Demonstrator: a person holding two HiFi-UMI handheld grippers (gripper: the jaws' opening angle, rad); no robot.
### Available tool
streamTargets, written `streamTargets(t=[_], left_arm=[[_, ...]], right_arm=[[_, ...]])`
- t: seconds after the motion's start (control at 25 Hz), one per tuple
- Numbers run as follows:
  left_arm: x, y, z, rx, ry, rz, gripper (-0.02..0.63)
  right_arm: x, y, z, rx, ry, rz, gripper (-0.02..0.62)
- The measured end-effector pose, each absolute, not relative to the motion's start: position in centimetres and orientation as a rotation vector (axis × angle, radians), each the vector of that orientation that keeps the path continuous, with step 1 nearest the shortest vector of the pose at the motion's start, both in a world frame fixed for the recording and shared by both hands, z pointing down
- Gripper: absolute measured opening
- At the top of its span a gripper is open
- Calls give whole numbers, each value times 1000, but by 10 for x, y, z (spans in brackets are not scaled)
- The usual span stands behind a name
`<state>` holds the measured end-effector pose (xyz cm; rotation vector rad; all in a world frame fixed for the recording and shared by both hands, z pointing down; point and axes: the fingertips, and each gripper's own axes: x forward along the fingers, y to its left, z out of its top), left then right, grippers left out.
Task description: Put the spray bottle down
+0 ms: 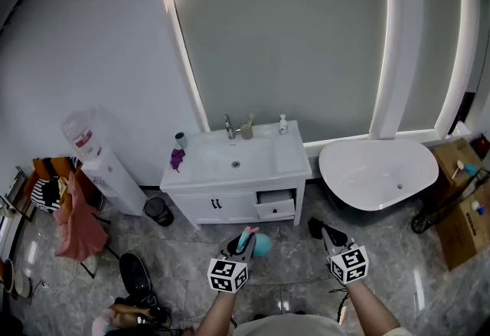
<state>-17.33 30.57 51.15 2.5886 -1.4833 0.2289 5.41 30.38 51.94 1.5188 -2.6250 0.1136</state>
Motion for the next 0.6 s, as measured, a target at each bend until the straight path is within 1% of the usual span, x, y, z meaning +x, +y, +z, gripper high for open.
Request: streamTargets(t=[0.6], left_arm=[[-118,316,538,2525,-1539,251,77]], right_arm=[[115,301,552,1475,-2649,206,11]])
